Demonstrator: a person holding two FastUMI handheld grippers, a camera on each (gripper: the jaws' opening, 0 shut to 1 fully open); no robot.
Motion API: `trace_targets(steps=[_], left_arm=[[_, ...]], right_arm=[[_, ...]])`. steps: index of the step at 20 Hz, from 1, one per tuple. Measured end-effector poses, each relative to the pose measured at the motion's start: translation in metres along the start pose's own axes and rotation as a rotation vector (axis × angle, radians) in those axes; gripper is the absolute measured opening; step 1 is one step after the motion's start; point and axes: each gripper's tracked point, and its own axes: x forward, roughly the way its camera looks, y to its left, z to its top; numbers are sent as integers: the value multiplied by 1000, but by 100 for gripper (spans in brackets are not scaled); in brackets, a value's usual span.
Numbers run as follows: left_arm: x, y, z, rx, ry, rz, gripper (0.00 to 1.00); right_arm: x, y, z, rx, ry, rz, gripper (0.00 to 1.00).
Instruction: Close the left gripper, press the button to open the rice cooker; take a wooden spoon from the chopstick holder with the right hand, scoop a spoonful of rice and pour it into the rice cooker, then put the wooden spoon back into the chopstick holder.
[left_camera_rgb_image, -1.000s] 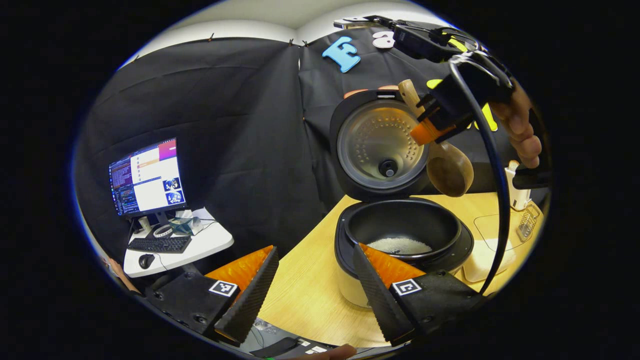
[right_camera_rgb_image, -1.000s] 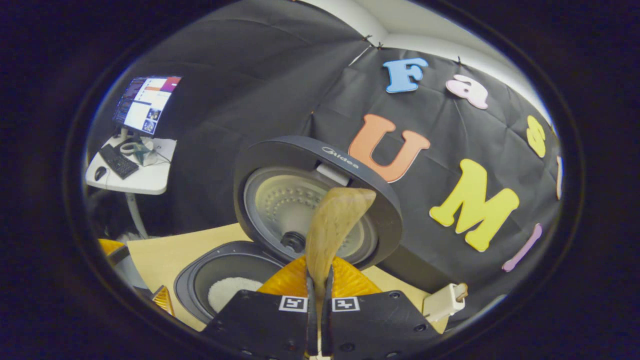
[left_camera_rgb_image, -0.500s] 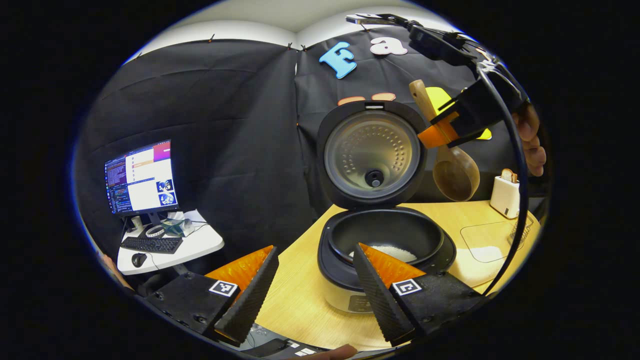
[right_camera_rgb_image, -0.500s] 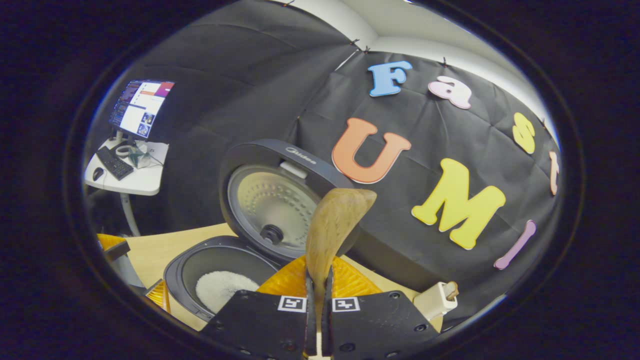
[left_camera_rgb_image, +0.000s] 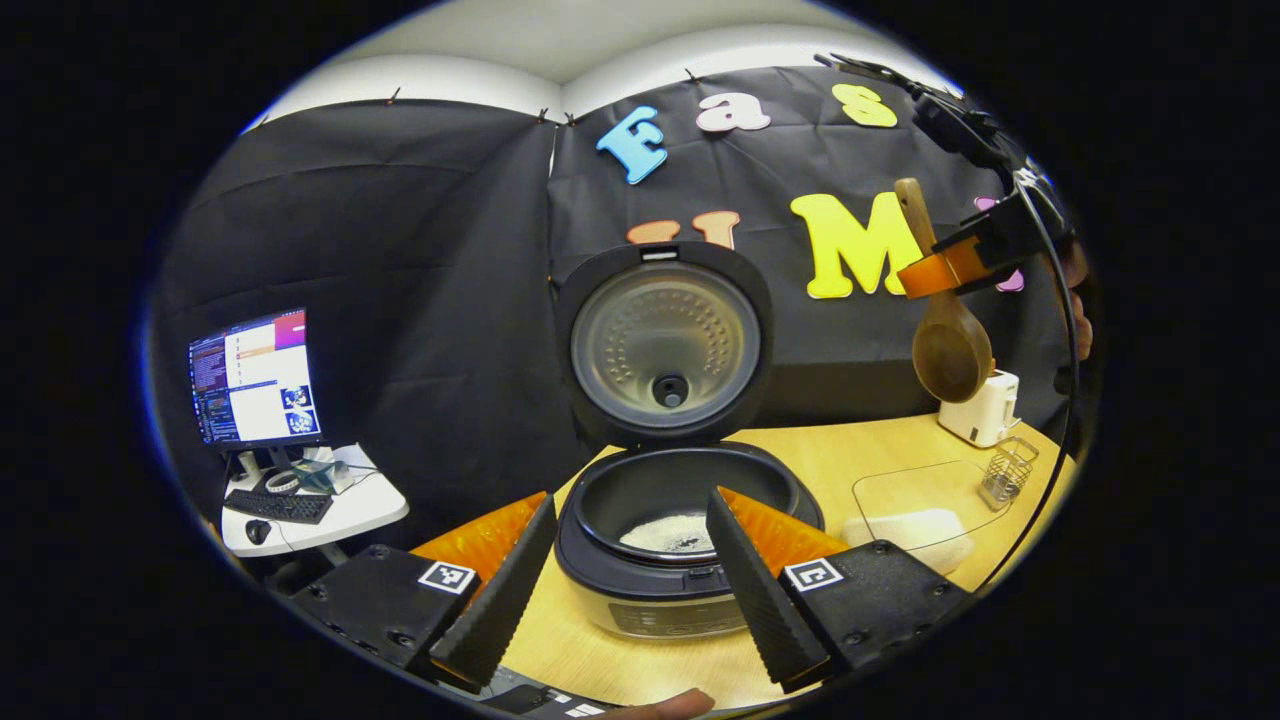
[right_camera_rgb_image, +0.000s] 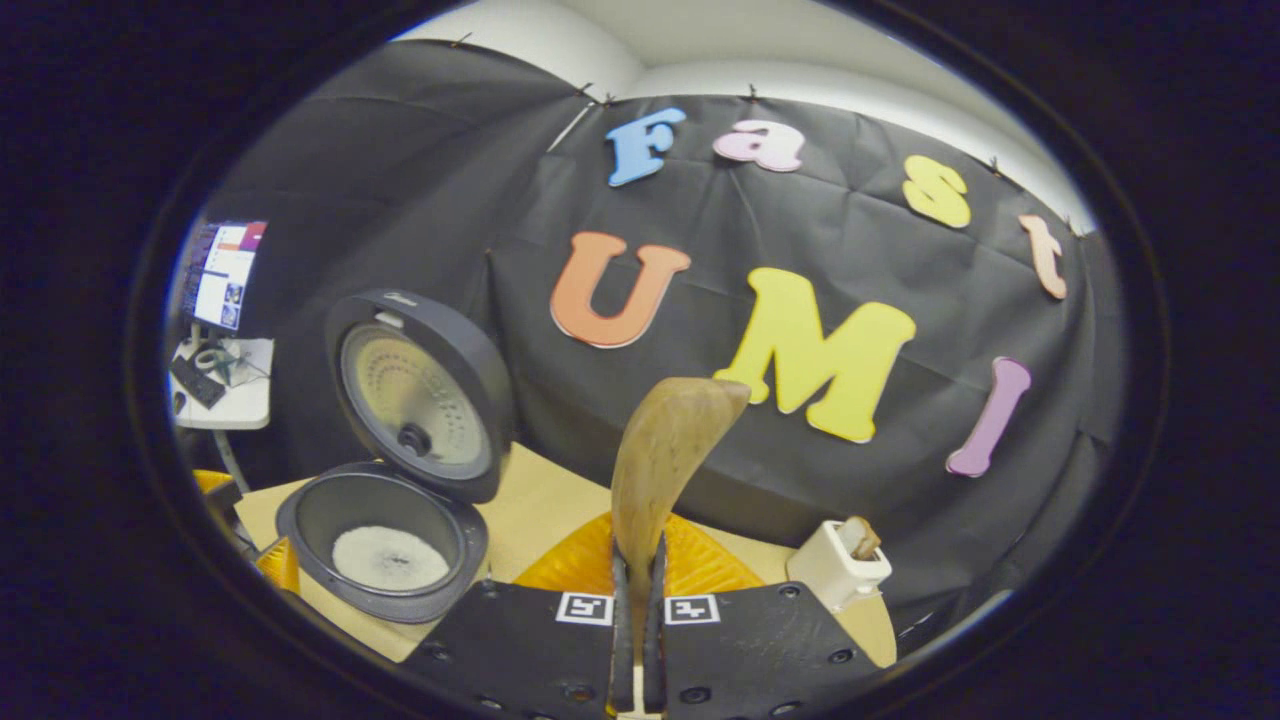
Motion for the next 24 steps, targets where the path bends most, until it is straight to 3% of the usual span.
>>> trace_targets(steps=[8,13,21,24], left_arm=[[-2,16,1,-14,-5,41,96],[-6,-8,9,-110,-21,-70,96],[-9,-18,11,-93,-28,-87,96],[-10,-25,11,-81,-29,-97,96]], right_arm=[[20,-110,-74,149,121,-122,7],[37,-151,-127,197,201,-195,6],[53,-198,-184,249,261,-298,6],[56,-203,-194,279,269,-297,8]])
